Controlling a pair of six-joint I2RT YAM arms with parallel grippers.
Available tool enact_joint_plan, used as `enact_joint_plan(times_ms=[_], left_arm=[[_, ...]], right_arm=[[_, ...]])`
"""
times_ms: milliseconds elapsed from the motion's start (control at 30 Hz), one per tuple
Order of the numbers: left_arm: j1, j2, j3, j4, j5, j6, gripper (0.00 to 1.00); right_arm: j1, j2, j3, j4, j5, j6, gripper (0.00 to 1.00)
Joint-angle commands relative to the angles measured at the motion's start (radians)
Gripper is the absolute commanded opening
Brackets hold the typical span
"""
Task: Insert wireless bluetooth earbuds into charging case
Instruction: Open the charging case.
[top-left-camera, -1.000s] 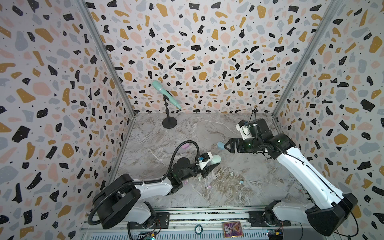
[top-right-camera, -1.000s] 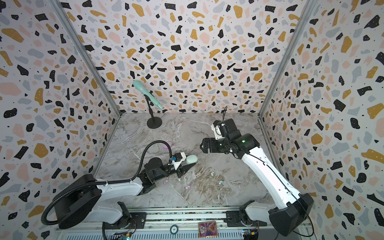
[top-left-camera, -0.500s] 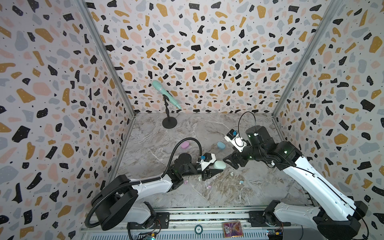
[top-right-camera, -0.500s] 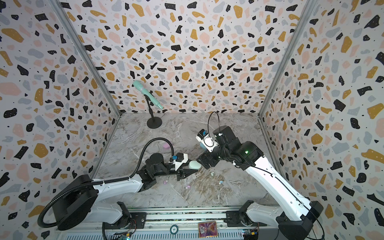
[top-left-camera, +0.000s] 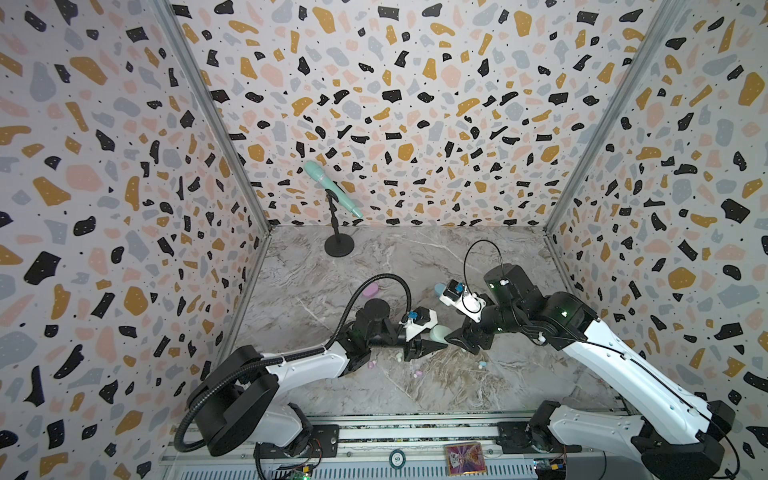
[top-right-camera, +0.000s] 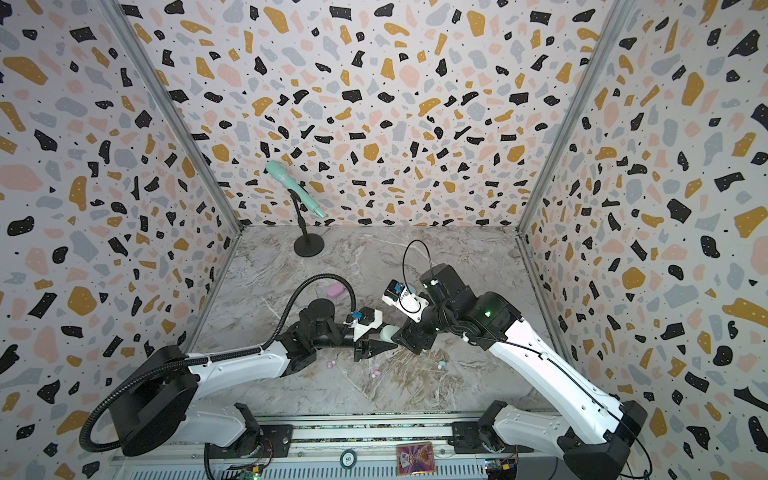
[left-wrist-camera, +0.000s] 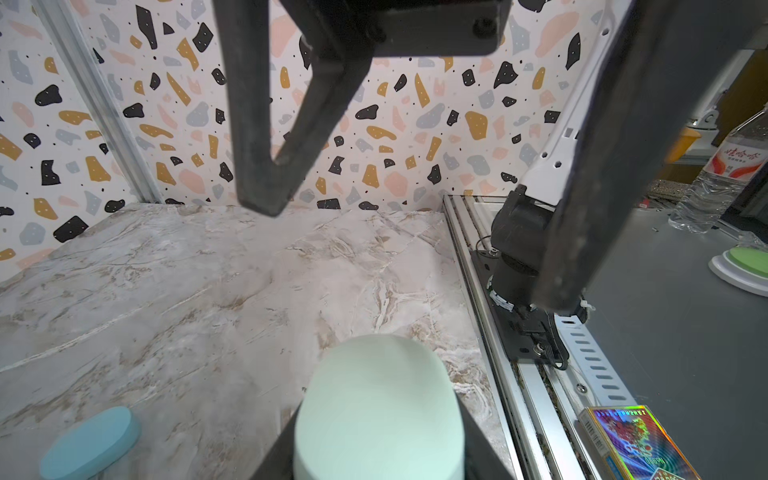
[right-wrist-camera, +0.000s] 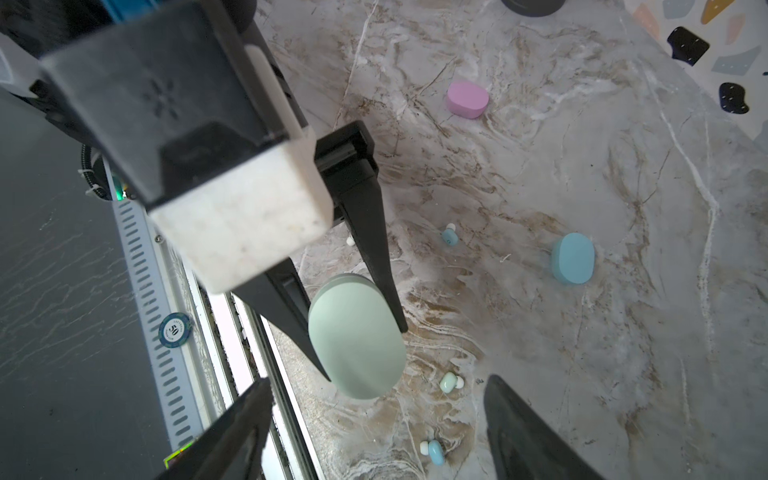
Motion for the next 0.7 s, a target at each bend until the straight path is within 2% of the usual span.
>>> enact_joint_plan(times_ms=[0, 667], left_arm=[[0.008, -0.018, 0.011, 0.03, 0.023, 0.012, 0.34], [0.008, -0.044, 0.007, 0.035, 0.025, -0.002, 0.32]], right_arm=[[0.015, -0.027, -0.023, 0.031, 0.0, -0.016, 0.79], [0.052, -0.017, -0.113, 0.128, 0.11, 0.028, 0.72]])
